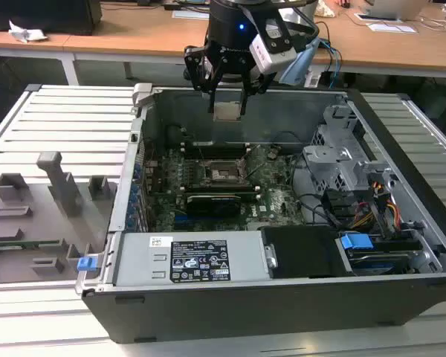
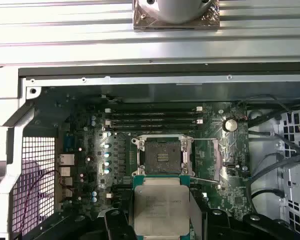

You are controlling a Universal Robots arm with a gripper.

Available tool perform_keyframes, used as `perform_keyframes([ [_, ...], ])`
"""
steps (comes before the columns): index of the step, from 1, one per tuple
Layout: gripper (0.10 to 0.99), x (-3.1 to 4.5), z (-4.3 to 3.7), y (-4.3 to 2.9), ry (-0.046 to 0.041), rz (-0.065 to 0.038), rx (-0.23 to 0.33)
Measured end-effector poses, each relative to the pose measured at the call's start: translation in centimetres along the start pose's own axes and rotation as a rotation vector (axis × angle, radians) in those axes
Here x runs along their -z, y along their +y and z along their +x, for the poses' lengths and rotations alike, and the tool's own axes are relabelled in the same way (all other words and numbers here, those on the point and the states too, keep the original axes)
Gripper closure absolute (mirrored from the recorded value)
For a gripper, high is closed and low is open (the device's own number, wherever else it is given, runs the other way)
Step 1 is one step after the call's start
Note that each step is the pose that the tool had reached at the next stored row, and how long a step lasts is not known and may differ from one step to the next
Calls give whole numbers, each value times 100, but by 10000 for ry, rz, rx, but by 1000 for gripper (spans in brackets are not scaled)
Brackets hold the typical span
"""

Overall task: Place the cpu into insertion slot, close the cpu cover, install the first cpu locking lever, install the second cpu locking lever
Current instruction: 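Place the cpu into insertion slot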

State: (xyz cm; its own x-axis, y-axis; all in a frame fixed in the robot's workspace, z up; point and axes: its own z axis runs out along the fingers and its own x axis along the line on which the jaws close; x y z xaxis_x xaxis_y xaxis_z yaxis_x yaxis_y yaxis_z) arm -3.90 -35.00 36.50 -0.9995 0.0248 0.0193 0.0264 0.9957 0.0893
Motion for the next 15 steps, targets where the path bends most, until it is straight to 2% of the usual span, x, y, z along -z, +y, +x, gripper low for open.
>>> perform_keyframes([
  [15, 549, -1, 0, 0, -55, -12, -616],
])
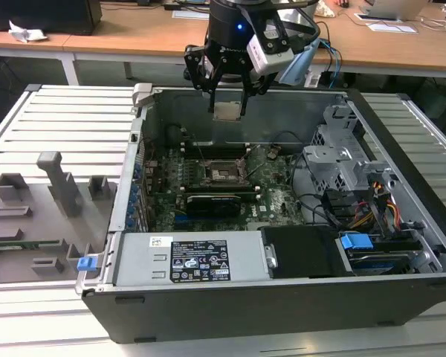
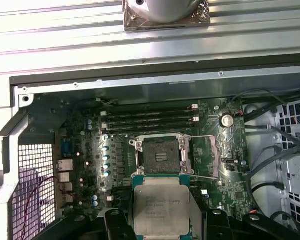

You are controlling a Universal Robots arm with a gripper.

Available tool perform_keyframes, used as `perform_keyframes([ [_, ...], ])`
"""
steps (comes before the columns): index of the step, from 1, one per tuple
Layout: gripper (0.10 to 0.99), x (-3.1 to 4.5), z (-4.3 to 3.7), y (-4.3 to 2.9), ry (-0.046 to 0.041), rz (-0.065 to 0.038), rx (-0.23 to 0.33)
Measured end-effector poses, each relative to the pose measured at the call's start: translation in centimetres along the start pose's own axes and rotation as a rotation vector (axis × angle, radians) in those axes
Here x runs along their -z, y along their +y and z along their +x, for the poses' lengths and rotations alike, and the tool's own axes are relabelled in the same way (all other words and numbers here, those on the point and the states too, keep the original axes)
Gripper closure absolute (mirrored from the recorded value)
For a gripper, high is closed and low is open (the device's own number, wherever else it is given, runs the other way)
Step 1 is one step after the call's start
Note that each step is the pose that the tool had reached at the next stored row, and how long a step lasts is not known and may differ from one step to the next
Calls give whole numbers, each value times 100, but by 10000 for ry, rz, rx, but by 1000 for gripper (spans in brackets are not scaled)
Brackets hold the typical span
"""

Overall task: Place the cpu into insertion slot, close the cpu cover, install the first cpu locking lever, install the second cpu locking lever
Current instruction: 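Place the cpu into insertion slot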

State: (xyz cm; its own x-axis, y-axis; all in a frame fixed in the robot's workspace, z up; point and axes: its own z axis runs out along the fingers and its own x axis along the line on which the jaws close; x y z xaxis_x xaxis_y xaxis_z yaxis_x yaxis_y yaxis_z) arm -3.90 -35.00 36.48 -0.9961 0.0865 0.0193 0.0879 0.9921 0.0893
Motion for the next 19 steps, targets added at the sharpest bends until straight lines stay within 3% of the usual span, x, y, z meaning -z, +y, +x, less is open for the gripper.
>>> perform_keyframes([
  [19, 549, -2, 1, 0, -35, -8, -390],
])
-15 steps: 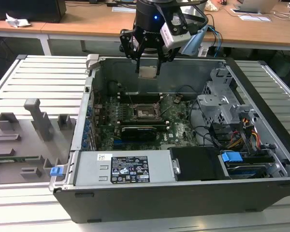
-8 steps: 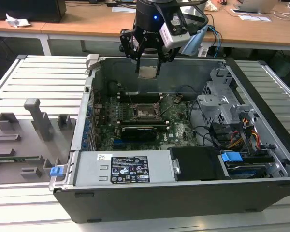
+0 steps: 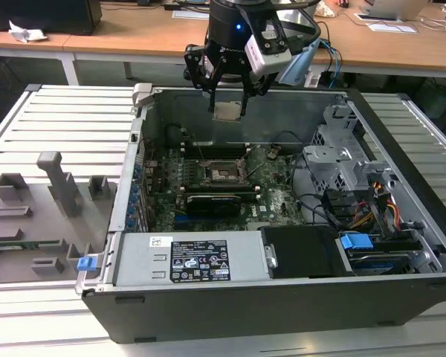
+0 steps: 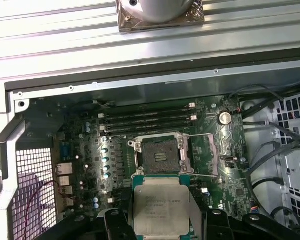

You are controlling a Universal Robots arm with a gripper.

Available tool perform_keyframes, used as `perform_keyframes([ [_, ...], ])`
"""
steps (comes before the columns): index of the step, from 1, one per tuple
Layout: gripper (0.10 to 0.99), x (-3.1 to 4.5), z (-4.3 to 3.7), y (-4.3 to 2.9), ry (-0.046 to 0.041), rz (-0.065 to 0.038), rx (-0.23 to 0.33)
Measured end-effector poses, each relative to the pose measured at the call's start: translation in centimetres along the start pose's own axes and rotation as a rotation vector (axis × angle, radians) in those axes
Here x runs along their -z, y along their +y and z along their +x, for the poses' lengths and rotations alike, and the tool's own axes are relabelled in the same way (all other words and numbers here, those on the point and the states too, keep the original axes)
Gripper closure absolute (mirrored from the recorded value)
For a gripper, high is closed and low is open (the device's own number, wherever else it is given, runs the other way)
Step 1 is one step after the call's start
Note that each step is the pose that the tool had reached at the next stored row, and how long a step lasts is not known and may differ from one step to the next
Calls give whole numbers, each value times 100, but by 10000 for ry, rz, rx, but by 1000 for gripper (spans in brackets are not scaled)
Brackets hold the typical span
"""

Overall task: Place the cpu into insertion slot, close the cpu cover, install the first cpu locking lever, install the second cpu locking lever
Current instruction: 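Place the cpu into insertion slot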

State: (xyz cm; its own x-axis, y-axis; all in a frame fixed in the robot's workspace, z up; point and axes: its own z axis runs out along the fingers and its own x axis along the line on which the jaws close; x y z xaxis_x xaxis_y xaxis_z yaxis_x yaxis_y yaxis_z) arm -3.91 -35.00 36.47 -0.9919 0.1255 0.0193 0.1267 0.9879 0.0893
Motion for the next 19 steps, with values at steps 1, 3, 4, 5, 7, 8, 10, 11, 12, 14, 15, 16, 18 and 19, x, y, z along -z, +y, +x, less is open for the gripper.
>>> perform_keyframes([
  [1, 549, 0, 0, 0, -2, 0, -26],
  [3, 549, 0, 0, 0, -6, -1, -73],
  [4, 549, 0, 0, 0, -8, -2, -95],
  [5, 549, 0, 0, 0, -11, -2, -124],
  [7, 549, 0, 0, 0, -16, -3, -185],
  [8, 549, 0, 0, 0, -18, -4, -208],
  [10, 549, -1, 0, 0, -27, -6, -301],
  [11, 549, -1, 0, 0, -31, -7, -351],
  [12, 549, -1, 0, 0, -35, -8, -396],
  [14, 549, -1, 0, 0, -42, -10, -479],
  [15, 549, -1, 0, 0, -45, -10, -501],
  [16, 549, -1, 0, 0, -48, -10, -541],
  [18, 549, -1, 0, 0, -53, -11, -593],
  [19, 549, -1, 0, 0, -58, -13, -655],
])
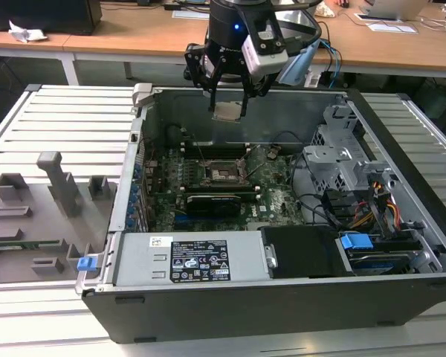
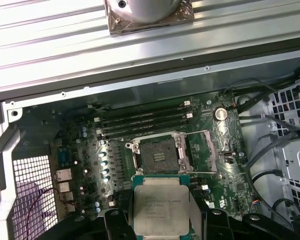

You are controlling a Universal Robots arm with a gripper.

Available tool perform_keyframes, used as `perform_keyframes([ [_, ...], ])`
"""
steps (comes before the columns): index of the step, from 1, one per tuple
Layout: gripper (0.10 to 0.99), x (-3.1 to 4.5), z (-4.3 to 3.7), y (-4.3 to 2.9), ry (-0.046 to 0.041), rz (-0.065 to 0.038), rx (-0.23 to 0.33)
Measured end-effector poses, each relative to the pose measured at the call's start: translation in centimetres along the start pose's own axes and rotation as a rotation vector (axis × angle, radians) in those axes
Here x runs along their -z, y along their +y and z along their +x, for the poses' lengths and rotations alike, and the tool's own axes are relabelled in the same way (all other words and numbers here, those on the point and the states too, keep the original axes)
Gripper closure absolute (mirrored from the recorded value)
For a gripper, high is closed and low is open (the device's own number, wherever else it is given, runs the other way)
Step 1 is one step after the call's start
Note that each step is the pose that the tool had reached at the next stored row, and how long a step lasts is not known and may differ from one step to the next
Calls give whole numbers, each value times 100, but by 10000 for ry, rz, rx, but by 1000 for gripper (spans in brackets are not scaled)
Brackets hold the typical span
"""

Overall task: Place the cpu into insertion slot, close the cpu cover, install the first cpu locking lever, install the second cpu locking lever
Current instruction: 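Place the cpu into insertion slot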

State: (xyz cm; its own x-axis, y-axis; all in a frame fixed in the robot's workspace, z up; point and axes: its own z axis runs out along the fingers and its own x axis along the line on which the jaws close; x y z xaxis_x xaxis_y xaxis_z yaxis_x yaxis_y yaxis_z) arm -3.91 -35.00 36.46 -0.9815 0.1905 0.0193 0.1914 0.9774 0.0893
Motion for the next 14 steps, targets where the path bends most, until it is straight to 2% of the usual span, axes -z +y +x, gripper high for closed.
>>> perform_keyframes([
  [14, 549, -2, 0, 0, -46, -10, -518],
])
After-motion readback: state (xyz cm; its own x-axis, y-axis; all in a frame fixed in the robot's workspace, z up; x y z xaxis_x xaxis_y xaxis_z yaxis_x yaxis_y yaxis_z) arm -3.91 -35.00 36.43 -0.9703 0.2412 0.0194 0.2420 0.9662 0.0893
